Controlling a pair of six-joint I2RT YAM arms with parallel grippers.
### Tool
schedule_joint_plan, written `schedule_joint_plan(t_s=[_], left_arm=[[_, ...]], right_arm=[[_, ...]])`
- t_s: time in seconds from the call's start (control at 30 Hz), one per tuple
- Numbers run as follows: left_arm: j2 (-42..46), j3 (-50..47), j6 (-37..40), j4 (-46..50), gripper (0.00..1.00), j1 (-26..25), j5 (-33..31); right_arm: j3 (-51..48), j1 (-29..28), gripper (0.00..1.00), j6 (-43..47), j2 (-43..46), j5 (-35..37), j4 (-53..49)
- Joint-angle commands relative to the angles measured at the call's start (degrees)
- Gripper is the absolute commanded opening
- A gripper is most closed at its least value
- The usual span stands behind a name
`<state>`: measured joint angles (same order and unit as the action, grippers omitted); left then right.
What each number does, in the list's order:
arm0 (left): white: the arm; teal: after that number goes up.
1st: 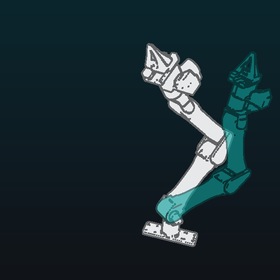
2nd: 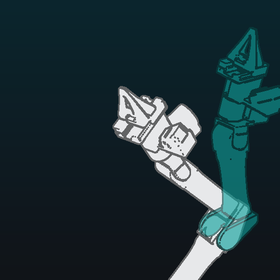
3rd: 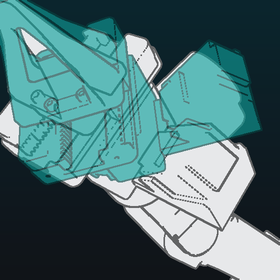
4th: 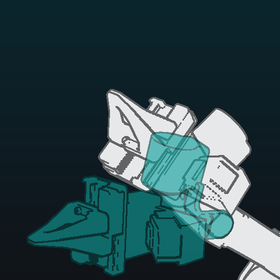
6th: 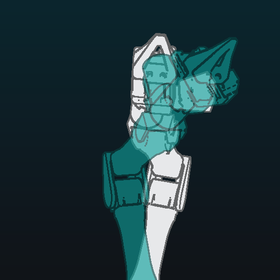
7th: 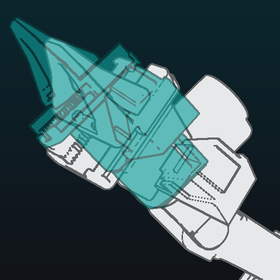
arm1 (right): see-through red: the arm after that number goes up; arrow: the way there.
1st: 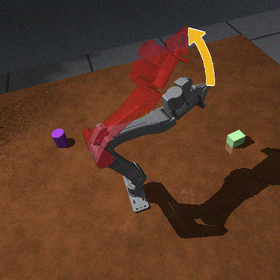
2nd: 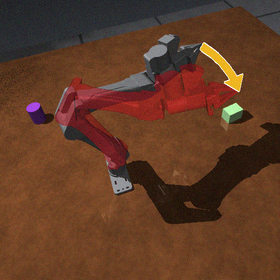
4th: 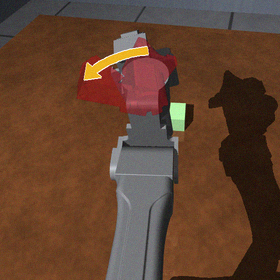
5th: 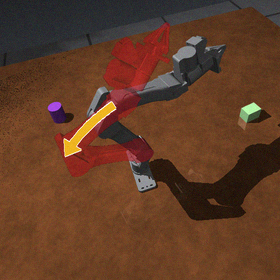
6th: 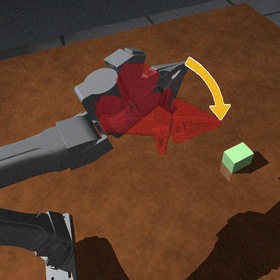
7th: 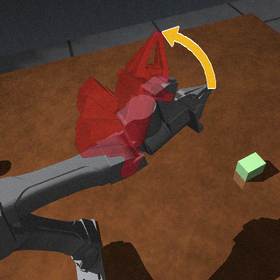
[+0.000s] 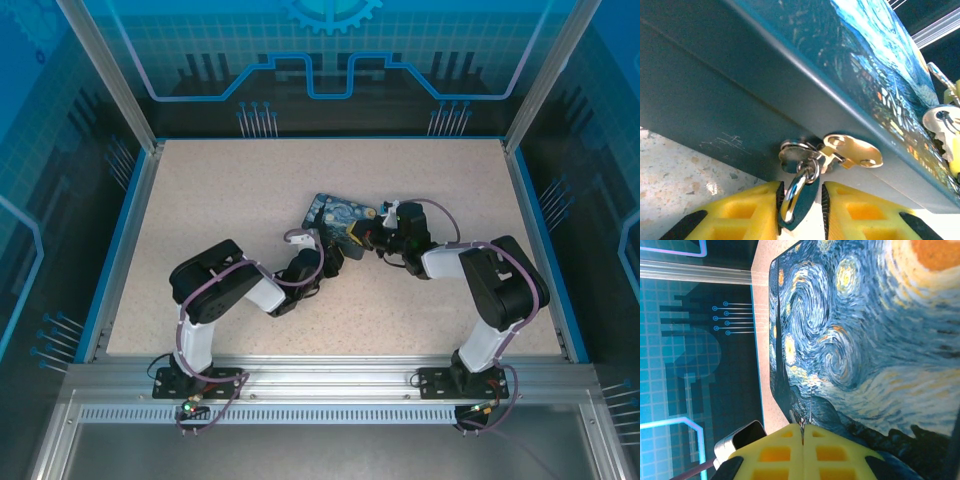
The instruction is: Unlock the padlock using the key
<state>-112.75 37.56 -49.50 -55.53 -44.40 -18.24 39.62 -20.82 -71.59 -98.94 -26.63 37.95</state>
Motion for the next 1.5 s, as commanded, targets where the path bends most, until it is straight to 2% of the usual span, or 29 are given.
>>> schedule_joint_plan(t_s=[0.0, 0.1, 0.27, 0.3, 0.5, 0.63, 0.83, 1.0, 1.27, 1.47], left_arm=[[-1.5, 1.4, 0.8, 1.7, 0.25, 0.4, -0.4], [-1.6, 1.5, 0.9, 1.5, 0.21, 0.5, -0.1], [-0.8, 0.9, 0.6, 1.0, 0.01, 0.9, 1.3], [-0.4, 0.4, 0.1, 1.0, 0.00, 0.9, 1.6], [5.2, -2.1, -2.6, 3.6, 0.00, 1.8, 5.4], [10.6, -2.2, -5.5, 9.6, 0.00, 2.9, 10.4], [16.8, -0.1, -8.9, 19.3, 0.00, 5.0, 19.1], [18.3, 2.4, -10.1, 24.4, 0.00, 6.5, 26.4], [18.0, 3.6, -15.2, 20.9, 0.00, 7.9, 34.8], [19.3, 1.1, -20.3, 14.4, 0.00, 7.8, 31.9]], right_arm=[[-0.4, 0.0, 0.00, 0.0, -2.7, 0.7, -5.1], [-0.3, 0.0, 0.00, -0.1, -2.6, 0.6, -5.0], [0.6, 0.2, 0.00, -0.3, -1.9, -0.2, -5.2], [1.0, 0.5, 0.00, -0.5, -1.4, -0.6, -5.3], [3.0, 1.2, 0.00, 1.3, 6.0, -1.7, -9.8], [2.3, 1.2, 0.00, 4.1, 12.3, -2.1, -14.6], [-5.8, 1.1, 0.00, 5.2, 19.5, -4.6, -14.7], [-14.4, 1.0, 0.00, 4.4, 25.5, -5.5, -12.1], [-19.8, -0.5, 0.00, 5.5, 35.0, -4.2, -14.9], [-20.9, -0.6, 0.00, 1.7, 32.9, -3.9, -10.3]])
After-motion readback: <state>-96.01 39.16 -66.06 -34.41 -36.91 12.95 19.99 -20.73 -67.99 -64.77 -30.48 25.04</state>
